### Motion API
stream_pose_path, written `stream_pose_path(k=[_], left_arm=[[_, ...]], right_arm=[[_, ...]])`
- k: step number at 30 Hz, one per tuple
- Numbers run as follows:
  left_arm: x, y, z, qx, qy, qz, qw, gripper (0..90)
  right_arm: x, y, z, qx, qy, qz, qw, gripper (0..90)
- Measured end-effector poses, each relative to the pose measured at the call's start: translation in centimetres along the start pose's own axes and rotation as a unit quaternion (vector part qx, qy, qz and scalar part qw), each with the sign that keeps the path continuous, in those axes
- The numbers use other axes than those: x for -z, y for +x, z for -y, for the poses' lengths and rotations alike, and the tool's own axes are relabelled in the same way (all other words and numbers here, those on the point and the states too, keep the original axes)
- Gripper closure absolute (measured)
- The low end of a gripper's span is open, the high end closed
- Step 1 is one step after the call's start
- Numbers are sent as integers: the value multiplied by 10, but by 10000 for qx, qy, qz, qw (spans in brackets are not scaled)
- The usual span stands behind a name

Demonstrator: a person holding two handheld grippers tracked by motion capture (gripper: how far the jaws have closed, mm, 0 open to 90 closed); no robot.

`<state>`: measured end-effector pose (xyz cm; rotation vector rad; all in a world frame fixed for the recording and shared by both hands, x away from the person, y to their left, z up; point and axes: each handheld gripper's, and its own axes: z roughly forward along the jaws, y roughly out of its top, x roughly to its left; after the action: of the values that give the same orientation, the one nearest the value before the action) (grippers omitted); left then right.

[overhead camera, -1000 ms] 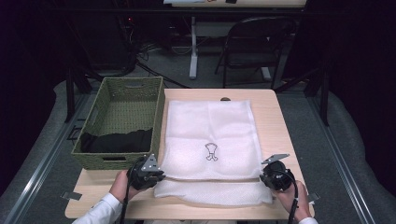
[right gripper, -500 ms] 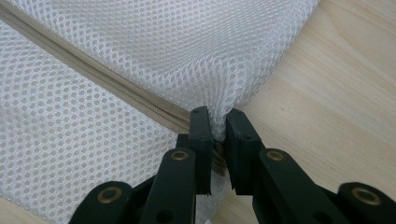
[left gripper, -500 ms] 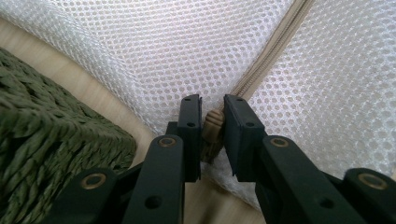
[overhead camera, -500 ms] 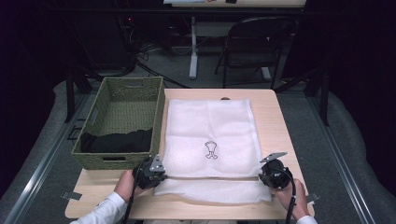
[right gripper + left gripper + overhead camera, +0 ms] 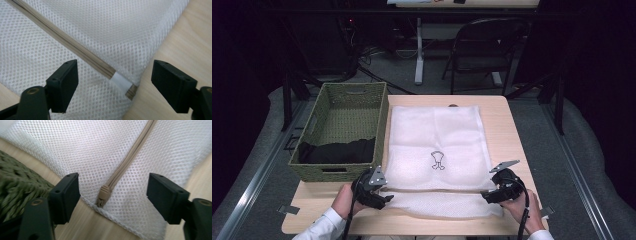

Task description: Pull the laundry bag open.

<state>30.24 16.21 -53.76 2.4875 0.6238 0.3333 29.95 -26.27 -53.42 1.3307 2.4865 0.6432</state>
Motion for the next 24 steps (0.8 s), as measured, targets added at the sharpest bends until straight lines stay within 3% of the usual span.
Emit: stream_pose_path(k=[5,9,24], left_arm=[[7,0,3,192,51,201,9996,197],[5,0,5,399,365,482,9974,151],[5,-10,13,407,590,705,9949,124]], right_arm=[[-1,5,-7,117,-101,-239,9996,107],[-6,9,-14,238,-42,-342,9991,50],[-15,18,-39,589,33,-497,9970,0]])
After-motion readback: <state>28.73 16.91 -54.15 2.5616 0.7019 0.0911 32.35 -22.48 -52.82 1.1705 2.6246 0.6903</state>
